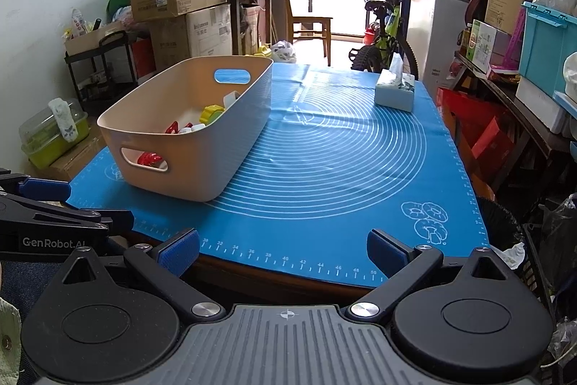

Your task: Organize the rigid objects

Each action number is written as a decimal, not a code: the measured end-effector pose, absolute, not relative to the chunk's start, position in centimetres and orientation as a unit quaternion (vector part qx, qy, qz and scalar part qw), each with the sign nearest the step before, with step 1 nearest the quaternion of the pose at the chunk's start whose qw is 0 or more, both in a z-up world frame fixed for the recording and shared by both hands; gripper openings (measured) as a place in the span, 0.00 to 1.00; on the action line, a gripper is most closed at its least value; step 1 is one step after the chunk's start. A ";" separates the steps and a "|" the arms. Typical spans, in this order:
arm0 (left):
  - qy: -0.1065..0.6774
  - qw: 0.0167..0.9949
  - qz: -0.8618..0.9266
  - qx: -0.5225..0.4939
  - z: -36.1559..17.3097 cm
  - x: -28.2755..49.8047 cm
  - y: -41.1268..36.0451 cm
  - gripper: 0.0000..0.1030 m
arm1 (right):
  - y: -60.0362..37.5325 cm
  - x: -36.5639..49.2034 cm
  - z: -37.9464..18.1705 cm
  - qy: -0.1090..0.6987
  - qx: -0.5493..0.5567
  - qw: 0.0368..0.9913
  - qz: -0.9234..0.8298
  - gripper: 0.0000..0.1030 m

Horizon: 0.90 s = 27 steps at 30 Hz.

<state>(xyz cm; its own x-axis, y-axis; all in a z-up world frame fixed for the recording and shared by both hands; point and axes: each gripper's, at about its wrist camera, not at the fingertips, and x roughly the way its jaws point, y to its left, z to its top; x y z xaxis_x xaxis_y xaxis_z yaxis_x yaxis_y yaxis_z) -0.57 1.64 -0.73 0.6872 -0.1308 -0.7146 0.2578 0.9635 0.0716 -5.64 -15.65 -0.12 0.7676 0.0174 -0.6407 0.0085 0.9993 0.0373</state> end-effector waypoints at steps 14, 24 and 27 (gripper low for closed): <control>0.380 0.915 -0.107 0.085 -0.8 -0.6 1.6 0.79 | -15.7 -5.6 -0.1 0.341 0.019 0.940 0.003 0.96; 0.379 0.915 -0.107 0.086 -0.8 -0.7 1.4 0.79 | -15.8 -5.6 -0.1 0.341 0.020 0.940 0.003 0.96; 0.379 0.915 -0.107 0.086 -0.8 -0.7 1.4 0.79 | -15.8 -5.6 -0.1 0.341 0.020 0.940 0.003 0.96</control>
